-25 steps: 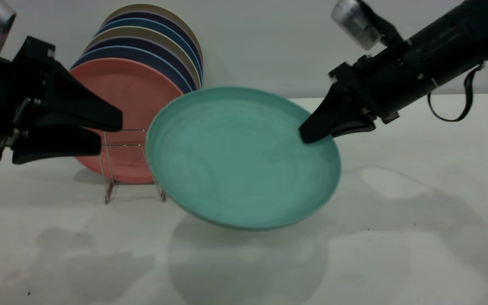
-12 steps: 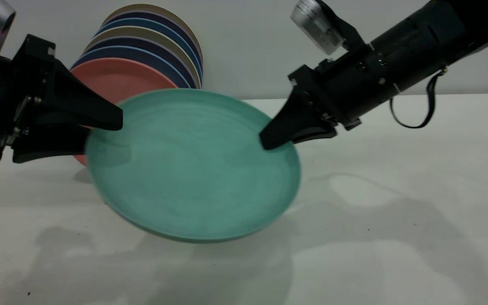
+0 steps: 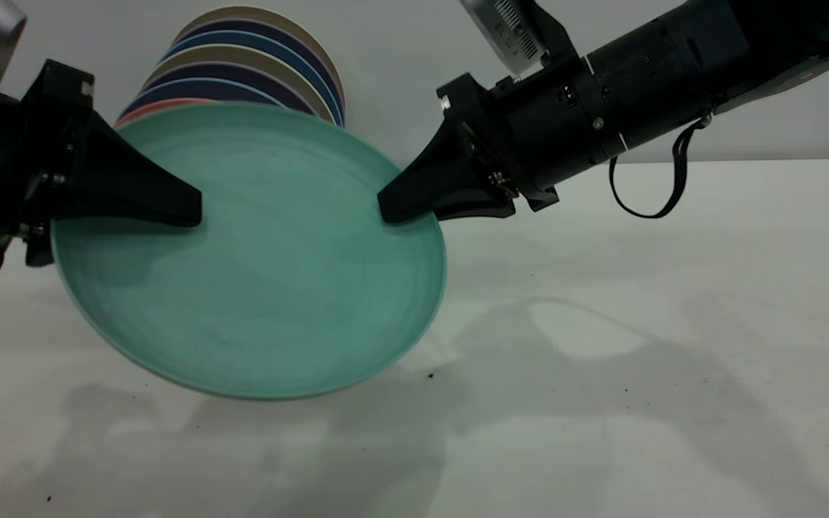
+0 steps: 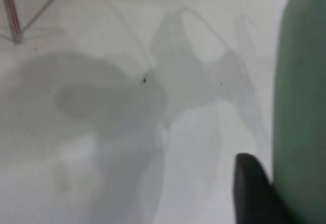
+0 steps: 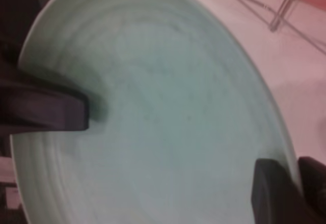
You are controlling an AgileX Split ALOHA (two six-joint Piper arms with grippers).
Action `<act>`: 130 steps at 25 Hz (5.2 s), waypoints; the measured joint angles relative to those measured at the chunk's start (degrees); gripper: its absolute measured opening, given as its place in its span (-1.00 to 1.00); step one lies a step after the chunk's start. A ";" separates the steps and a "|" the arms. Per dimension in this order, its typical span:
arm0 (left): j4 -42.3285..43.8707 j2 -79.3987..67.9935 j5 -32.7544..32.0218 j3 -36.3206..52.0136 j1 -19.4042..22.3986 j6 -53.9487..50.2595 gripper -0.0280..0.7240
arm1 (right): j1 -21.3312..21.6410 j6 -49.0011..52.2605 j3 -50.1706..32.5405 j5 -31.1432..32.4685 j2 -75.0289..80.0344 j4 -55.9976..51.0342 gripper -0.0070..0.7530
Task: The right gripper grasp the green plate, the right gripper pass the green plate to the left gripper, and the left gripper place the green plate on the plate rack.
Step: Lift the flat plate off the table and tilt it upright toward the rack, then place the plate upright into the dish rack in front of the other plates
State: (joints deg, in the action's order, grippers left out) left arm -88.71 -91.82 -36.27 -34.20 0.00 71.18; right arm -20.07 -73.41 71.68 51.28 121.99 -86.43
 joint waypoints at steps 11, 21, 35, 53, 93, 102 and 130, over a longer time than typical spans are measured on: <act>-3.26 0.00 1.64 0.00 0.01 5.15 -0.58 | 0.21 0.98 0.00 0.74 0.00 2.92 0.42; -2.49 0.00 5.45 -0.53 0.01 10.37 -0.58 | 7.40 4.61 0.00 5.66 0.00 8.10 0.55; 39.72 -0.10 -2.75 -23.74 0.01 10.74 -0.58 | 17.16 21.25 0.00 -0.92 0.00 40.26 0.55; 44.71 -0.64 2.18 -32.67 0.00 49.25 -0.58 | 17.16 22.47 0.00 -3.91 -0.05 43.35 0.55; 41.54 -9.48 12.33 -32.67 -5.07 49.25 -0.58 | 17.18 22.47 0.00 -4.18 -0.05 43.48 0.54; 42.96 -12.25 13.88 -32.67 -5.07 49.25 -0.58 | 17.18 22.47 0.00 -4.18 -0.05 43.99 0.54; 42.45 -18.17 17.43 -32.67 -5.07 49.25 -0.58 | 17.18 22.47 0.00 -4.18 -0.05 44.18 0.54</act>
State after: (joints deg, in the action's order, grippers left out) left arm -46.26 -109.99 -18.84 -66.88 -5.07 120.42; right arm -2.89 -50.93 71.68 47.10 121.94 -42.25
